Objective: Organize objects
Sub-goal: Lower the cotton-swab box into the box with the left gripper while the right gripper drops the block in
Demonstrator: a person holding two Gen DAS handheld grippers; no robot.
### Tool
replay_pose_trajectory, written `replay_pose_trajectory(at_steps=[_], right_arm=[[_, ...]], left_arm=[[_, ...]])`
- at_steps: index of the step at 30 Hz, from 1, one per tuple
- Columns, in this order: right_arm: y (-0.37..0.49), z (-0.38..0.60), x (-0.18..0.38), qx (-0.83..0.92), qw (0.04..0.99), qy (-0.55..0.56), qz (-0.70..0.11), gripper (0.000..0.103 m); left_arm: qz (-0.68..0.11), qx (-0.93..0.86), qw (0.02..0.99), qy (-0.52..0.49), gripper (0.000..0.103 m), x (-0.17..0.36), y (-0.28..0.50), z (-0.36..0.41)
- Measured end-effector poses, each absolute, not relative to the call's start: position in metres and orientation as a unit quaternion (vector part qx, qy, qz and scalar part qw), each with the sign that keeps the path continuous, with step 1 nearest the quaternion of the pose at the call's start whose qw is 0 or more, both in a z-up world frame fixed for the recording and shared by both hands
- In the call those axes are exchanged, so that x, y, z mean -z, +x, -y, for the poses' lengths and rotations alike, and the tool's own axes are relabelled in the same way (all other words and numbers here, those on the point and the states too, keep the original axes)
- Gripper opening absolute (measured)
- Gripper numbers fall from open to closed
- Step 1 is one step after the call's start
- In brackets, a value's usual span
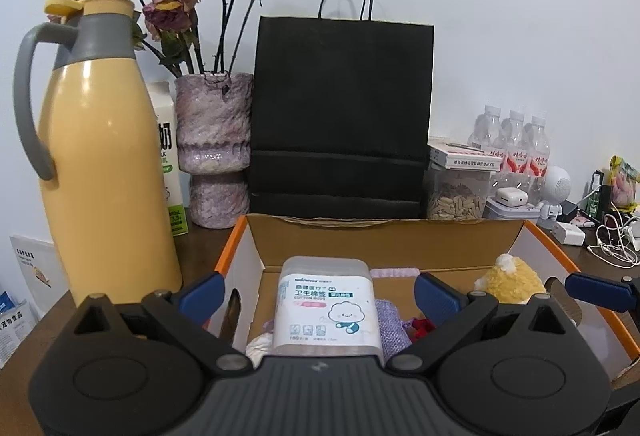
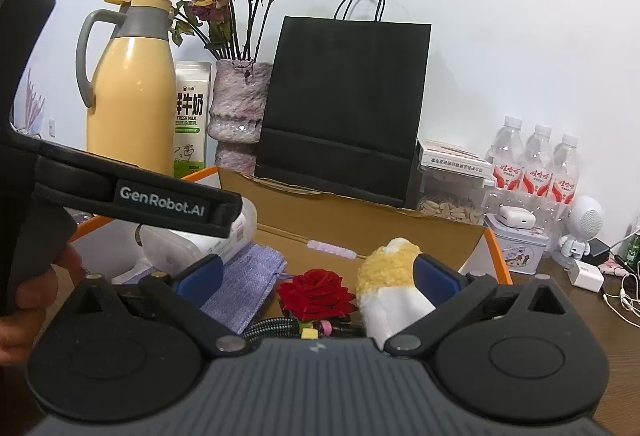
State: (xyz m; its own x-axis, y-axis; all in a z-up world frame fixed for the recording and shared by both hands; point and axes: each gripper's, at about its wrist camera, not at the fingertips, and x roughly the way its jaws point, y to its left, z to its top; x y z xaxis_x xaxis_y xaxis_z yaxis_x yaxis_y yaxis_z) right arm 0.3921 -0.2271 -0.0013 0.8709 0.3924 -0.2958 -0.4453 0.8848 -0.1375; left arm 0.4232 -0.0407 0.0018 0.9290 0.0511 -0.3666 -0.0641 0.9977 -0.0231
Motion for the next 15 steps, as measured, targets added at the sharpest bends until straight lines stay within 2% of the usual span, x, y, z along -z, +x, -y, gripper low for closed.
replay_pose_trajectory(at_steps=[15], right_arm=[[0.344, 0.242, 0.007, -0.201, 0.967, -0.108, -0.115, 0.103]], left_arm=[[-0.181, -0.044, 0.982, -0.017, 0.101, 0.007, 0.379, 0.036]])
